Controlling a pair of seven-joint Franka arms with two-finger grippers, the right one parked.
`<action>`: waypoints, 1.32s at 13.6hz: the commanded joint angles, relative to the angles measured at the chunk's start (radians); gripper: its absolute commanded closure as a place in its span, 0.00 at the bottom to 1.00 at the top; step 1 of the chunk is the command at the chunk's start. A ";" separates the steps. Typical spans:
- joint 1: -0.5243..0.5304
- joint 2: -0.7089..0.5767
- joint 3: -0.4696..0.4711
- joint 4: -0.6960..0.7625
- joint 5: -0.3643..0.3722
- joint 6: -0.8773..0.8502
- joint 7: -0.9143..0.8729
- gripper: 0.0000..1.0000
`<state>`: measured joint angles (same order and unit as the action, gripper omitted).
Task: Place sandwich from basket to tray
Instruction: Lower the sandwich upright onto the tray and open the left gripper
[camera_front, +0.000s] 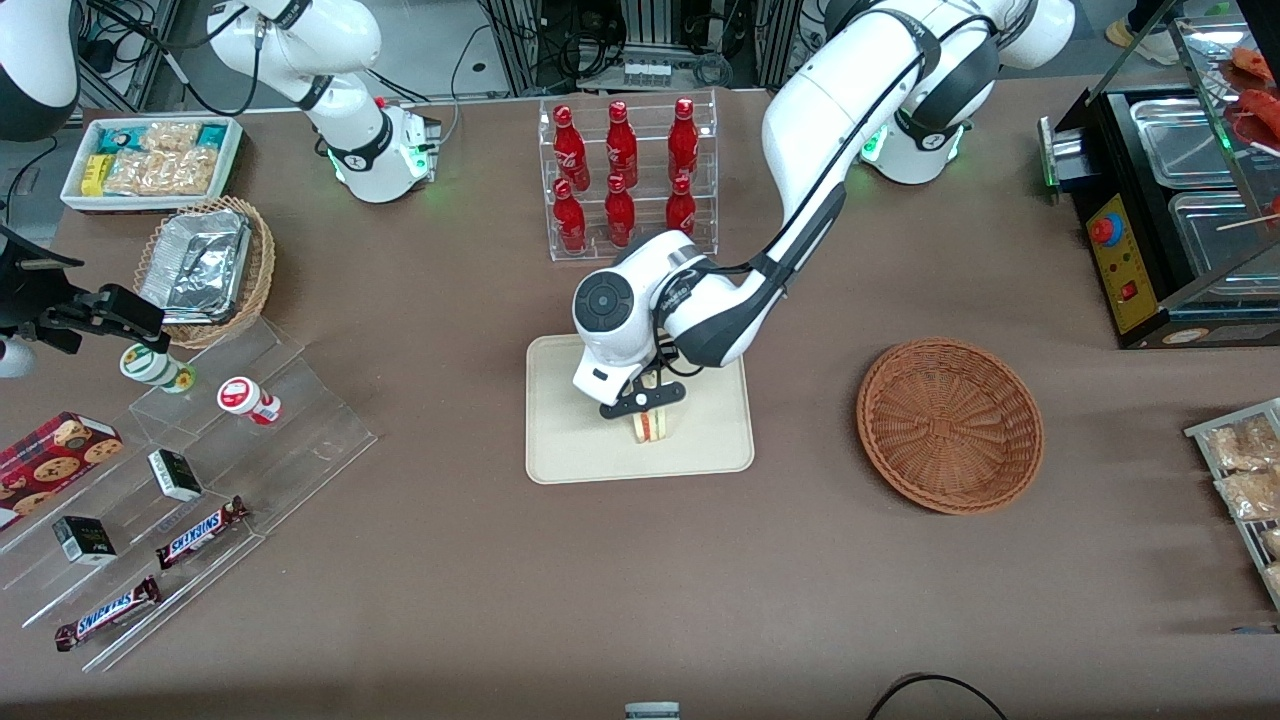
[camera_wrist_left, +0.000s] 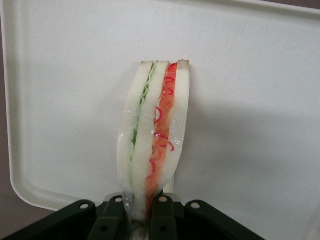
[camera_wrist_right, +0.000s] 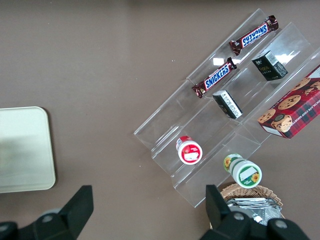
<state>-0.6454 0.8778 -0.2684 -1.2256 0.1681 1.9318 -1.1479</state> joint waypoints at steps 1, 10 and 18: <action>-0.014 0.023 0.009 0.034 0.019 0.009 -0.024 0.01; 0.016 -0.075 0.006 0.041 0.011 -0.056 0.026 0.00; 0.099 -0.198 0.005 0.038 0.001 -0.207 0.275 0.00</action>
<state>-0.5874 0.7301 -0.2601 -1.1735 0.1712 1.7835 -0.9390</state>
